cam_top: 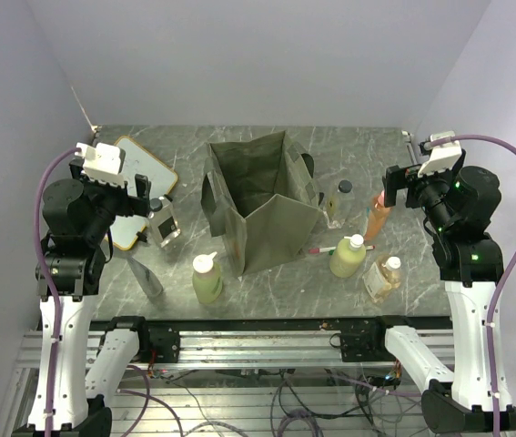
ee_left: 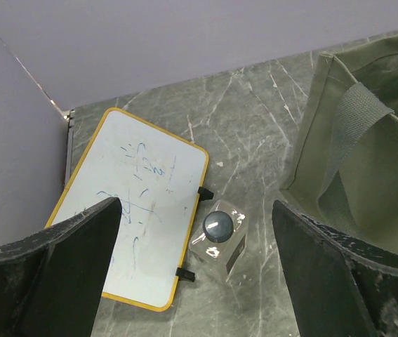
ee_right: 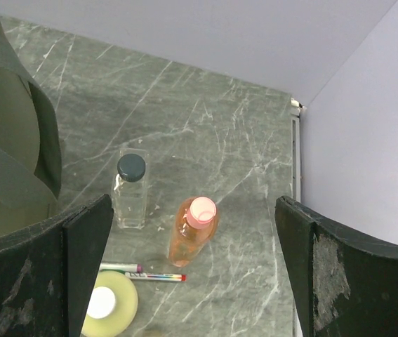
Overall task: Place the personal care products into the canvas bag
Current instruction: Pick up the care product from the center of the board.
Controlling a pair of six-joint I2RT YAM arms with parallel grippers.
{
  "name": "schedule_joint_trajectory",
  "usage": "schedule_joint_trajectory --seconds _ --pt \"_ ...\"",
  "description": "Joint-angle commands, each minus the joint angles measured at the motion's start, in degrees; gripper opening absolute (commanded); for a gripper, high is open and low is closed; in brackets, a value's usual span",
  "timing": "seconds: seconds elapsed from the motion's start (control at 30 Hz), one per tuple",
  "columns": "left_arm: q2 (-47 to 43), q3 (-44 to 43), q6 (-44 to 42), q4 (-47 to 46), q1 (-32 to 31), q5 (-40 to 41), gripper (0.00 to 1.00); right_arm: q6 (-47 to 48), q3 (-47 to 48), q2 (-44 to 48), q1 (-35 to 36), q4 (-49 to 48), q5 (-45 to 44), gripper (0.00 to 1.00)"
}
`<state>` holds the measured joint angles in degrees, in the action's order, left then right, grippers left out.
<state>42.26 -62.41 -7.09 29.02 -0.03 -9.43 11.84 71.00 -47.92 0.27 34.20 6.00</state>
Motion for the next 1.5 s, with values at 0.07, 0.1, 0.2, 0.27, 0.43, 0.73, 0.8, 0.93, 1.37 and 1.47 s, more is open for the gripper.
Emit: schedule_joint_trajectory --seconds 0.07,0.1,0.2,0.27,0.43,0.73,0.8,0.93,1.37,1.47 --pt "-0.31 -1.91 -0.97 0.40 0.82 -0.71 0.99 1.94 0.16 -0.07 -0.41 0.92 1.48 1.00" --pt "-0.43 -1.99 -1.43 0.46 0.80 -1.38 0.99 1.98 0.04 -0.12 -0.40 0.88 1.93 1.00" --pt "-0.07 -2.62 -3.33 1.44 0.82 -3.42 0.99 3.15 0.16 -0.42 -0.45 1.24 3.05 1.00" --pt "0.01 -2.31 -3.66 0.97 0.82 -3.19 0.99 4.00 0.42 -0.95 -0.39 1.61 2.68 1.00" --pt "0.44 -1.98 -4.08 0.96 0.82 -4.49 0.99 5.27 1.68 -2.68 -0.39 3.47 2.28 1.00" --pt "2.08 -2.01 -4.51 1.77 0.82 -6.72 0.99 8.43 1.97 -4.14 -0.44 6.94 4.49 1.00" --pt "2.41 -1.84 -3.95 1.88 0.78 -8.04 0.99 8.71 1.69 -4.53 -0.37 7.90 4.73 1.00" --pt "2.34 -1.25 -4.18 1.89 0.82 -9.11 0.99 9.48 1.12 -5.08 -0.42 9.66 5.06 1.00" --pt "1.19 0.51 -4.12 2.03 0.82 -7.98 1.00 5.17 -1.77 -7.41 -0.39 7.65 -0.21 0.99" --pt "1.57 0.13 -4.17 2.88 0.82 -7.70 1.00 3.78 -2.20 -7.88 -0.44 7.12 -1.25 0.97"
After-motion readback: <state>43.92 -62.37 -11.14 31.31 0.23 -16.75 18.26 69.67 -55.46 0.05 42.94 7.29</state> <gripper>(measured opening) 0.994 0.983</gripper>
